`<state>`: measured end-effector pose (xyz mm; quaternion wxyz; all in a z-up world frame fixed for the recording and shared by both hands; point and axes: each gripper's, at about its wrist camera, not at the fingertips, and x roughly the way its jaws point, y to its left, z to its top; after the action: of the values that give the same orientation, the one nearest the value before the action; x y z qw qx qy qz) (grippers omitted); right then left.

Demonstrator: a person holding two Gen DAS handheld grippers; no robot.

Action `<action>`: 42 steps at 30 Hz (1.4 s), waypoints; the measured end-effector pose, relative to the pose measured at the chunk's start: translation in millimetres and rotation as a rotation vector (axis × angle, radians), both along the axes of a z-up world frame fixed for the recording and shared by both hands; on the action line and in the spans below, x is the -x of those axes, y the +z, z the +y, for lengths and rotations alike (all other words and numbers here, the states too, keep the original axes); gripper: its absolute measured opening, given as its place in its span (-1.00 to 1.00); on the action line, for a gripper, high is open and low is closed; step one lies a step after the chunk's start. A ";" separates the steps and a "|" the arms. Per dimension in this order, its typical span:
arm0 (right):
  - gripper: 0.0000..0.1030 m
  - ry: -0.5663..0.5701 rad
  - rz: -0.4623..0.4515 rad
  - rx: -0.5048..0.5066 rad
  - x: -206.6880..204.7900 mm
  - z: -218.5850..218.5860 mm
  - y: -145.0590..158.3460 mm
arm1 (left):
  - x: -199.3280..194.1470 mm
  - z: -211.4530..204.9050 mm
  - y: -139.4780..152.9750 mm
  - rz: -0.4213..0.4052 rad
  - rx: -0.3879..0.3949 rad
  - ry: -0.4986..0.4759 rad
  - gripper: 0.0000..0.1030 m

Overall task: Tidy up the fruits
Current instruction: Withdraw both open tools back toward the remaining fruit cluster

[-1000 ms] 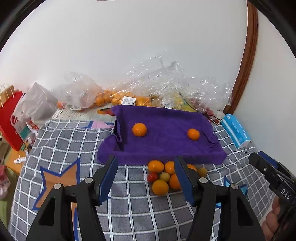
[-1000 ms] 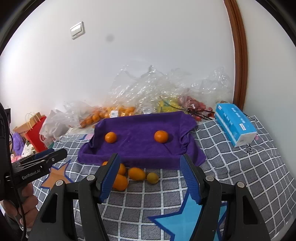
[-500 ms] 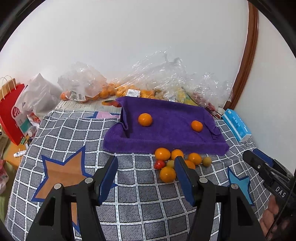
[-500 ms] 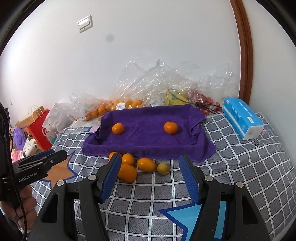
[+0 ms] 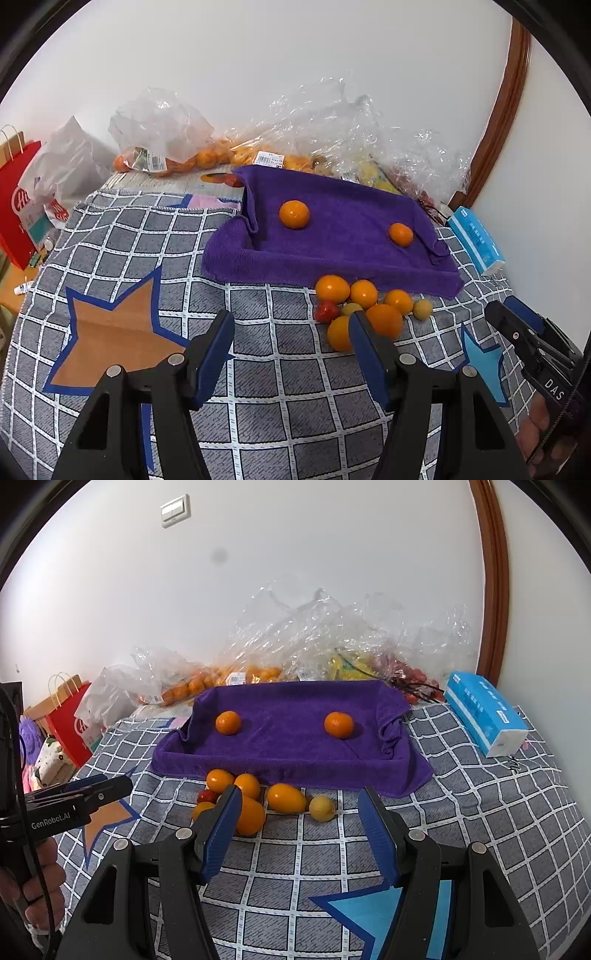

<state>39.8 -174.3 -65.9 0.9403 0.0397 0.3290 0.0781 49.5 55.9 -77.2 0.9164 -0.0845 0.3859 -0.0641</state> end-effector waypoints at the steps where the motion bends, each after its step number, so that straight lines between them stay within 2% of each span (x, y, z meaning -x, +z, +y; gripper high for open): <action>1: 0.26 -0.001 0.002 0.007 -1.2 0.9 -1.2 | -0.8 1.0 -1.3 0.001 0.003 0.001 0.24; 31: 0.04 -0.020 0.119 0.034 -44.2 -4.3 -55.2 | -46.5 19.8 -43.2 0.124 0.039 0.047 0.25; 39: -0.19 -0.014 0.168 0.042 -64.5 -4.2 -73.1 | -53.7 18.4 -49.3 0.140 0.030 0.046 0.25; 42: -0.20 -0.013 0.178 0.063 -70.4 -2.7 -78.6 | -56.9 17.6 -52.5 0.148 0.032 0.043 0.25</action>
<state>110.3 -177.0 -144.5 0.9085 0.0189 0.4134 0.0579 106.4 73.5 -129.7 0.8852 -0.1119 0.4494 -0.0440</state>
